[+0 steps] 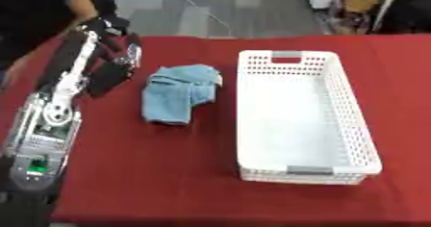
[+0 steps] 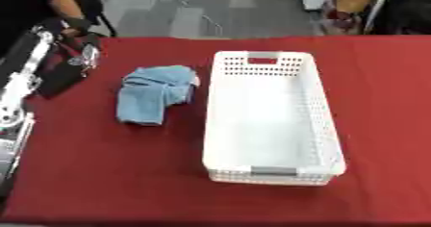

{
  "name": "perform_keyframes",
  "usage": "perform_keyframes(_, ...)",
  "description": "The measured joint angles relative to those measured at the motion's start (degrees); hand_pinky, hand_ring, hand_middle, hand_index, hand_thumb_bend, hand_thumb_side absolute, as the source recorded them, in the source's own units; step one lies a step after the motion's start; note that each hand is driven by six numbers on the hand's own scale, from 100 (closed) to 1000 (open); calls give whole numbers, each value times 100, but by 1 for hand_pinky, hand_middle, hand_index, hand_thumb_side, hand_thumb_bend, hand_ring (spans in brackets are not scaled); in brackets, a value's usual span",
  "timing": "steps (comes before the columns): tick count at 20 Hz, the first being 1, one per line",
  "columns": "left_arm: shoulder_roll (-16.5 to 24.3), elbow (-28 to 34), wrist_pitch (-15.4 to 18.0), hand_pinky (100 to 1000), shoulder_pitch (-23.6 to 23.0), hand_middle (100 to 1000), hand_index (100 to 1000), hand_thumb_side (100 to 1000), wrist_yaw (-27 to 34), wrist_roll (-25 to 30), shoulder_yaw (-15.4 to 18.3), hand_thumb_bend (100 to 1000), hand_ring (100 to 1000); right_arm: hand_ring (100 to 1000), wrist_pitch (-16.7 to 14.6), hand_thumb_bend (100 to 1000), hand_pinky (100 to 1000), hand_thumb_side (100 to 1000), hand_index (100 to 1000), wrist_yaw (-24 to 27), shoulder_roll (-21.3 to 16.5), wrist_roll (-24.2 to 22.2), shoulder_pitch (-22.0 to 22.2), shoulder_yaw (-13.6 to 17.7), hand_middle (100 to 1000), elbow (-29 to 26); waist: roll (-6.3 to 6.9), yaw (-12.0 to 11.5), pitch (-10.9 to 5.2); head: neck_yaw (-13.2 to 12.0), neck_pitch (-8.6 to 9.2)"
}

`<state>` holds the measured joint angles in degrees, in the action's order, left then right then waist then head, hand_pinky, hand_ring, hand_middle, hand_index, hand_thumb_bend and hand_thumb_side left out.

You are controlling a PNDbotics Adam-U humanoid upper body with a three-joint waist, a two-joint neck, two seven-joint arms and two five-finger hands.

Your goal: Pick up objects on the table and place them in the box.

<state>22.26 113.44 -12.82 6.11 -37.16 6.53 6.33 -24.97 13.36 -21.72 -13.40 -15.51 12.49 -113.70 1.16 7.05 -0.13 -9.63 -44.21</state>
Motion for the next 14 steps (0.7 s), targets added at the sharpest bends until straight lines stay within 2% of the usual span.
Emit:
perform_keyframes(1, 0, 0, 1, 526, 0, 765, 845, 670, 0, 1, 0, 100, 570, 877, 1, 100, 846, 1000, 952, 0, 0, -1, 0, 0, 846, 0, 0, 0, 0, 0, 0)
perform_keyframes(2, 0, 0, 3, 529, 0, 767, 854, 529, -7, 3, 0, 100, 571, 877, 1, 100, 846, 1000, 952, 0, 0, -1, 0, 0, 846, 0, 0, 0, 0, 0, 0)
perform_keyframes(3, 0, 0, 10, 529, 0, 767, 860, 461, -27, 12, 0, 100, 570, 877, 2, 100, 846, 1000, 952, 0, 0, -2, 0, 0, 846, 0, 0, -1, 0, 0, 0)
perform_keyframes(4, 0, 0, 19, 528, 0, 767, 864, 434, -57, 27, 0, 100, 569, 877, 2, 100, 846, 1000, 952, 0, 0, -2, 0, 0, 846, 0, 0, -1, 0, 0, 0)
perform_keyframes(14, 0, 0, 90, 528, 1, 767, 868, 458, -208, 138, 0, 100, 570, 878, 2, 100, 846, 1000, 952, 0, 0, -2, 0, 0, 846, 0, 0, -1, 0, 0, 0)
